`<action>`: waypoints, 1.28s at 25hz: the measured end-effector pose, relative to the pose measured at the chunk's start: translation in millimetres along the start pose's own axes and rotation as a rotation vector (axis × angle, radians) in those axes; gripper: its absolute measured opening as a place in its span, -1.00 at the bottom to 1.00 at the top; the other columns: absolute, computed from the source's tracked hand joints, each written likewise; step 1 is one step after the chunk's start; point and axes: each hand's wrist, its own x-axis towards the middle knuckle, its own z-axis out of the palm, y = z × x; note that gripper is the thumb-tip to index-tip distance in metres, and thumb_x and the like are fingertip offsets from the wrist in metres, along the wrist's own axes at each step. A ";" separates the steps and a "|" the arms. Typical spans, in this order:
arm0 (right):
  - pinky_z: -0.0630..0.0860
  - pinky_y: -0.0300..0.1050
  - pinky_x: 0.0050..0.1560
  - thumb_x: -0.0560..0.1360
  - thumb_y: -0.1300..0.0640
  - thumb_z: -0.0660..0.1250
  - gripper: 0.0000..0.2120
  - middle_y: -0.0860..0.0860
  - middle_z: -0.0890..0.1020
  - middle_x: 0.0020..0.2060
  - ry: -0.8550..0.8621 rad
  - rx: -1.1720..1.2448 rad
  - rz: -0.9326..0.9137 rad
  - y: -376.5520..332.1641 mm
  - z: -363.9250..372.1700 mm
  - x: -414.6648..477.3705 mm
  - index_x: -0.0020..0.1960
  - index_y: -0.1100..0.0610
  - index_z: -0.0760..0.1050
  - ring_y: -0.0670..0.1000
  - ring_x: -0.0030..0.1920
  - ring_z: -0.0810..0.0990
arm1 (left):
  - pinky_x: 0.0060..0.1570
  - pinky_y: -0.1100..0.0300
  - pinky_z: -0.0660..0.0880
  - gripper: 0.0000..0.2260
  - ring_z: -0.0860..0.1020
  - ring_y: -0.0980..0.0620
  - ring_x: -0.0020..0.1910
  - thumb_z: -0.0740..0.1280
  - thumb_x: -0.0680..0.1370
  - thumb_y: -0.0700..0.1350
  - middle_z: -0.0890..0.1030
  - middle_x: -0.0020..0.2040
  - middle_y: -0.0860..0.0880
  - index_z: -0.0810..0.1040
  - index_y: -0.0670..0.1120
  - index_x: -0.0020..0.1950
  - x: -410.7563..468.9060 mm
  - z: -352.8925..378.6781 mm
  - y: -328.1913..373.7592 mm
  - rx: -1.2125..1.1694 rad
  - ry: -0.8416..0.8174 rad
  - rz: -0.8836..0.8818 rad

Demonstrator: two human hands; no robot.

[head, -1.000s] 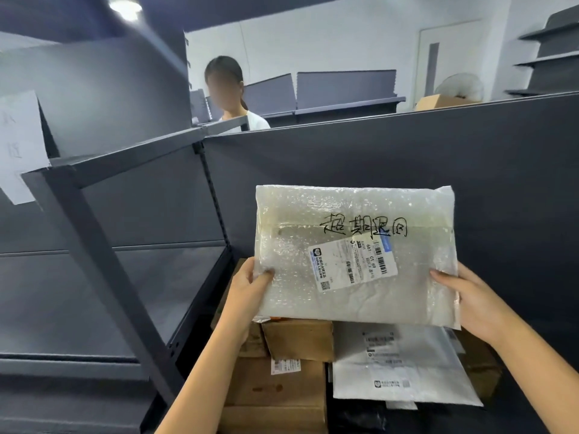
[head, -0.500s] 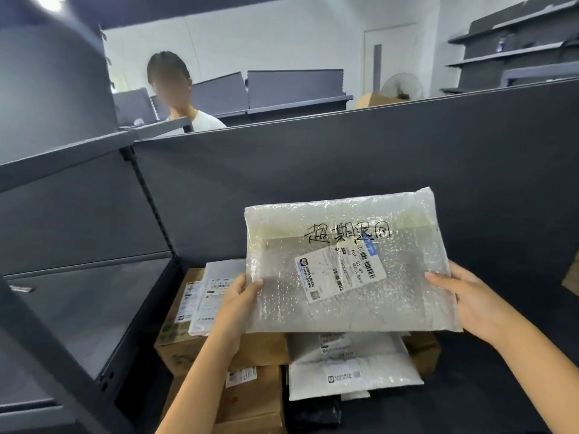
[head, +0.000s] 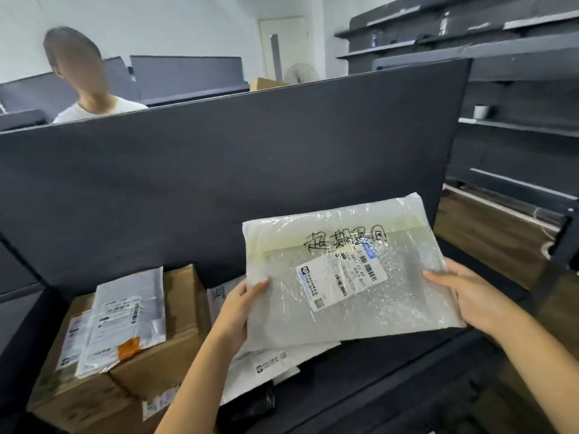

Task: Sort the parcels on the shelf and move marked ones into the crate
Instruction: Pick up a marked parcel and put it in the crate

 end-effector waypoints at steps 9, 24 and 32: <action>0.55 -0.01 0.08 0.29 -0.07 0.51 -0.41 0.03 0.64 0.05 0.464 -0.076 -0.041 10.0 -14.2 -95.6 0.25 0.08 0.48 0.07 0.04 0.63 | -0.16 0.07 0.60 -0.83 0.66 -0.09 -0.12 0.24 0.59 -0.20 0.67 -0.05 -0.16 0.52 -0.23 0.12 13.7 37.0 -30.6 -0.006 -0.257 -0.102; 0.61 -0.15 -0.07 0.03 -0.06 0.62 -0.19 0.03 0.66 0.09 0.872 0.414 -0.188 111.8 18.2 -212.7 0.23 0.08 0.46 -0.03 -0.02 0.66 | 0.07 -0.04 0.55 -0.65 0.58 -0.19 0.16 0.35 0.52 -0.15 0.62 0.20 -0.14 0.46 -0.13 0.30 -77.6 187.5 -136.4 -0.152 -0.631 -0.476; 0.62 -0.17 -0.27 -0.10 0.05 0.68 -0.09 0.07 0.71 -0.05 0.804 0.417 -0.001 121.7 -61.7 -252.3 0.21 0.20 0.48 0.02 -0.11 0.70 | -0.19 0.15 0.60 -0.76 0.68 -0.03 -0.11 0.25 0.57 -0.23 0.69 -0.02 -0.12 0.53 -0.18 0.23 -29.5 227.3 -144.4 0.156 -0.664 -0.466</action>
